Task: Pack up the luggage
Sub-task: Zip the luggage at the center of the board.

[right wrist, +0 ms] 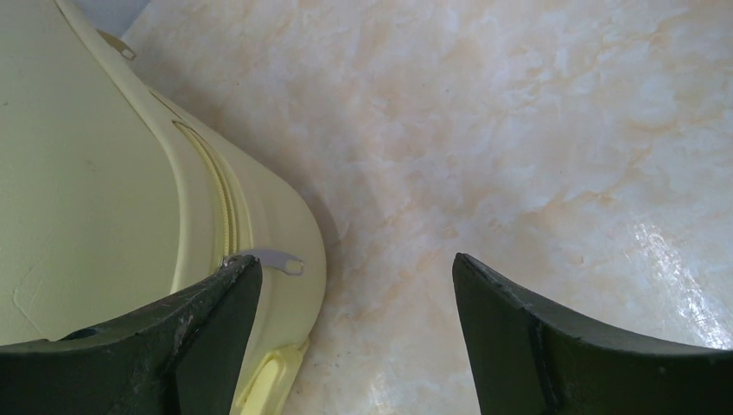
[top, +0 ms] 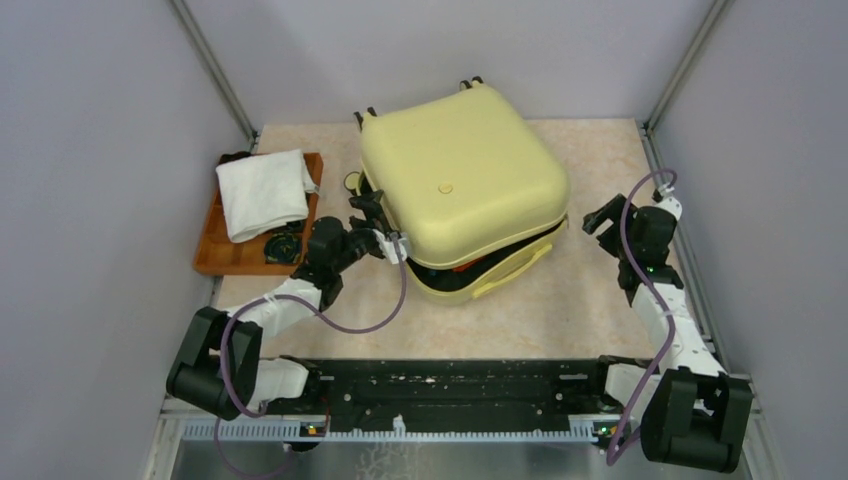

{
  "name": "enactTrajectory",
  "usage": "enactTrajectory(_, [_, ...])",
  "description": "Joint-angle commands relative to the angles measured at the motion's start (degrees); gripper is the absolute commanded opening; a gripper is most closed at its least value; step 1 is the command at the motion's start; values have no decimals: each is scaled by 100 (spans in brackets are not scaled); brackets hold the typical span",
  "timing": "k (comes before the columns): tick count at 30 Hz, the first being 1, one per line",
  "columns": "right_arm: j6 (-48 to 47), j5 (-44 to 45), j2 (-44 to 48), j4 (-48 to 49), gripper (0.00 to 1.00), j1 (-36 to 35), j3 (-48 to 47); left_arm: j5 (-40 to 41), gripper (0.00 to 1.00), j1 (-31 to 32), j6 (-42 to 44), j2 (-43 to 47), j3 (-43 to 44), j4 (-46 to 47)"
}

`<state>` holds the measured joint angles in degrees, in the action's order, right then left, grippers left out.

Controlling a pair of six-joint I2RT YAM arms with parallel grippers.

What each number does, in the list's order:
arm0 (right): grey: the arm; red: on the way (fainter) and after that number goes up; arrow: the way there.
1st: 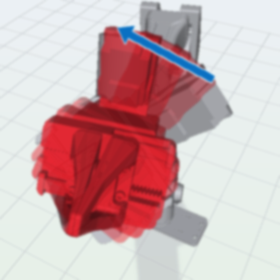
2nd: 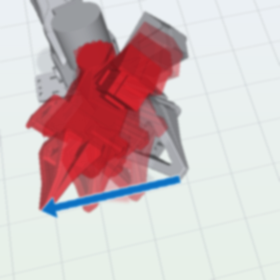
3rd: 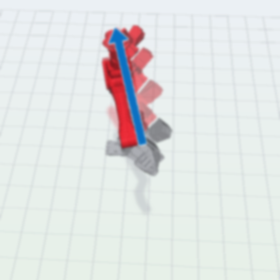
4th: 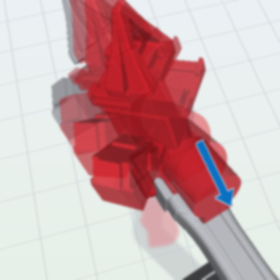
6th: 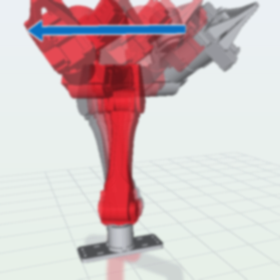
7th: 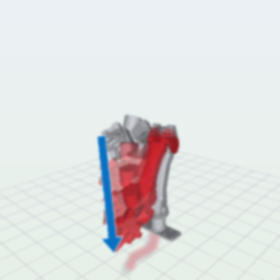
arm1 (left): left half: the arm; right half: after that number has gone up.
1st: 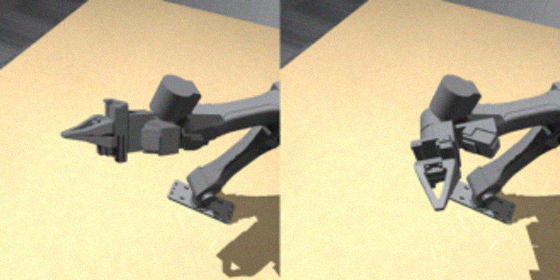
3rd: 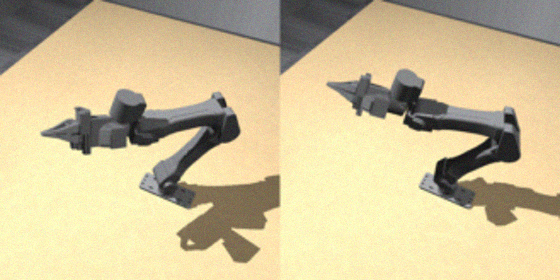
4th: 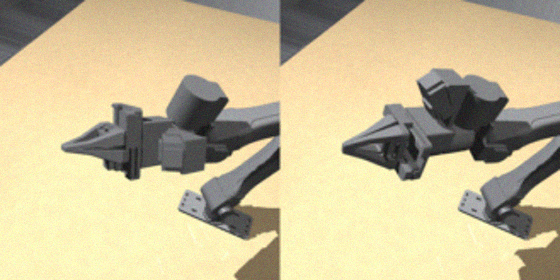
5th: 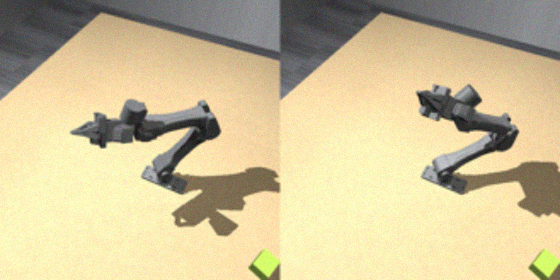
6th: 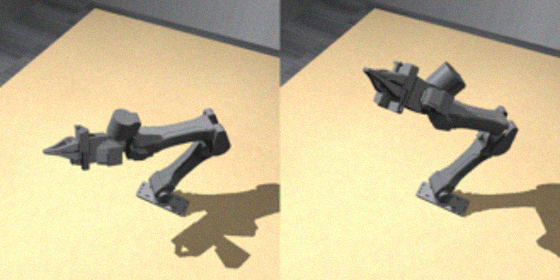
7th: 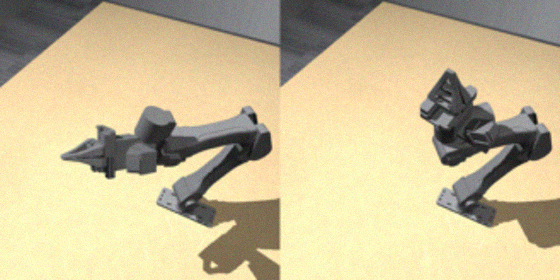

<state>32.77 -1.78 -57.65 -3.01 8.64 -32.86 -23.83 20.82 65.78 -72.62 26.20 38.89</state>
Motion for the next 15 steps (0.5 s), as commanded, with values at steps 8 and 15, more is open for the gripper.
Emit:
enactTrajectory(8, [-25, -239, -240, 709, 81, 21, 190, 763, 98, 66, -2396, -15, 778, -1214])
enactTrajectory(15, [-56, -226, -84, 687, 80, 23, 239, 371, 98, 55, -3463, -46, 940, -1599])
